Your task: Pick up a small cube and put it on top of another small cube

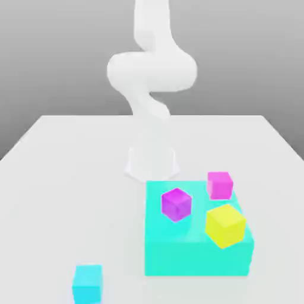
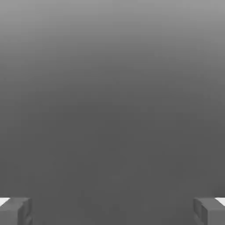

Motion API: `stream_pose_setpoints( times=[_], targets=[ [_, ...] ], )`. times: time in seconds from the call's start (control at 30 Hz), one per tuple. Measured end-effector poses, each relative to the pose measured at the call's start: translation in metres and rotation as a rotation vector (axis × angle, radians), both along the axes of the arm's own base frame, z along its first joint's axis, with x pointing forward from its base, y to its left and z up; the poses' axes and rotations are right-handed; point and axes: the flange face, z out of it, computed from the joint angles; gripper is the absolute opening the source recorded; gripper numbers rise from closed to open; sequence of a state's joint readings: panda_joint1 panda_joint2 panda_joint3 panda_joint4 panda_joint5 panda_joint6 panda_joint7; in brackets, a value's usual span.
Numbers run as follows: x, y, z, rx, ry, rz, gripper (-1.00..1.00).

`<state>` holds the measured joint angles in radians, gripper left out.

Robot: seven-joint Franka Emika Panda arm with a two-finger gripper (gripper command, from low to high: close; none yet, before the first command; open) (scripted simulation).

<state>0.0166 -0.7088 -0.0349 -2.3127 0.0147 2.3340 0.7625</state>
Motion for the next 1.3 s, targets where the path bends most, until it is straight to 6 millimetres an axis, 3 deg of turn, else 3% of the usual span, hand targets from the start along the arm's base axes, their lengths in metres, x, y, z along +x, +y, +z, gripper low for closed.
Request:
stream_pose_setpoints(
  times=[0.2,0.43,0.63,0.9,1.03,1.07,1.3],
  targets=[
    [0.067,-0.025,-0.099,0.022,0.168,0.032,0.00],
    [0.111,-0.053,-0.227,0.028,0.355,0.048,0.00],
    [0.118,-0.080,-0.339,0.016,0.514,0.045,0.00],
    [0.090,-0.112,-0.477,-0.035,0.715,0.041,0.00],
    [0.088,-0.115,-0.530,-0.040,0.728,0.041,0.00],
    [0.087,-0.115,-0.540,-0.039,0.729,0.041,-1.00],
    [0.087,-0.115,-0.540,-0.039,0.730,0.041,-1.00]
  ],
)
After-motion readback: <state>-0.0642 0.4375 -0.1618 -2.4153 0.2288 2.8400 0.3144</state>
